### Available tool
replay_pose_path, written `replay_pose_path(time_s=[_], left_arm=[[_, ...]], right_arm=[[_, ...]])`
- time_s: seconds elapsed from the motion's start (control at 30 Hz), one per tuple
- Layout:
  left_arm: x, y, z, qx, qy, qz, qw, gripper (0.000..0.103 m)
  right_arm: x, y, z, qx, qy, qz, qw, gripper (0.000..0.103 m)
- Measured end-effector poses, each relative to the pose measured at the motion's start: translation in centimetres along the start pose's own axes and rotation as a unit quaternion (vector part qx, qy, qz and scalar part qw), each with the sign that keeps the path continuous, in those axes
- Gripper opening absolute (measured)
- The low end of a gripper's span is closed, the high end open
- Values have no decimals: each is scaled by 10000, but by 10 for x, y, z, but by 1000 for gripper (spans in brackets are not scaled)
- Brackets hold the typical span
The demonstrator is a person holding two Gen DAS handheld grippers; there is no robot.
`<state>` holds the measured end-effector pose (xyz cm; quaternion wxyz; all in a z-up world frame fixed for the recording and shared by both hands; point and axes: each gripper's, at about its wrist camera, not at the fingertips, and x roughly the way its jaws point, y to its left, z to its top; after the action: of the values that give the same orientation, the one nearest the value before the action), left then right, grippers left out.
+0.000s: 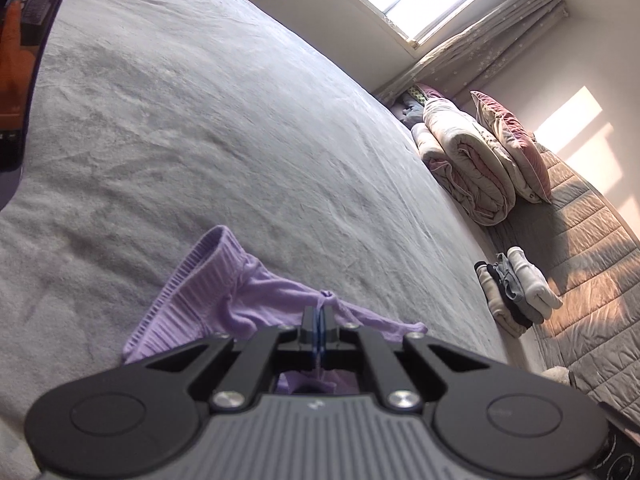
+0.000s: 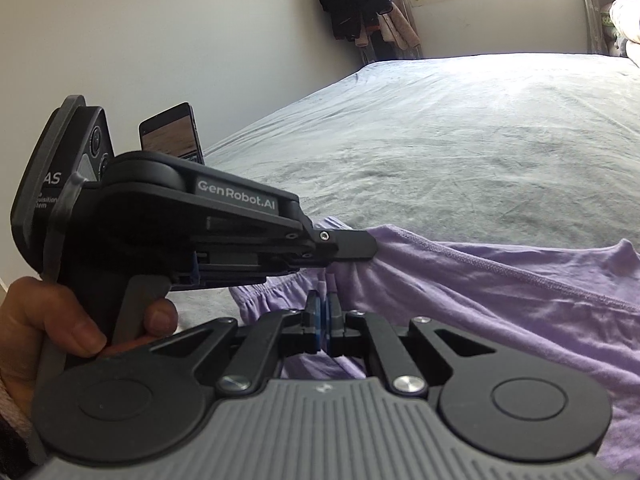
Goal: Fold clothes
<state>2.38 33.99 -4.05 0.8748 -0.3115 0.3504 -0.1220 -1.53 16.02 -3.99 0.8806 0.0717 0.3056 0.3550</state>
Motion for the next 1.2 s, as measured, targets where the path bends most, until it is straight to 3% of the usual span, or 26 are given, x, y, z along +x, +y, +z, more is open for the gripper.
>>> replay_pose_path(time_s=[0.87, 1.2], left_arm=[[0, 27, 6, 6, -170, 834, 9964, 1], [-13, 25, 7, -23, -445, 862, 9953, 6]], right_arm=[[48, 16, -1, -8, 337, 380, 9987, 4], [45, 19, 2, -160, 627, 550, 9964, 19]])
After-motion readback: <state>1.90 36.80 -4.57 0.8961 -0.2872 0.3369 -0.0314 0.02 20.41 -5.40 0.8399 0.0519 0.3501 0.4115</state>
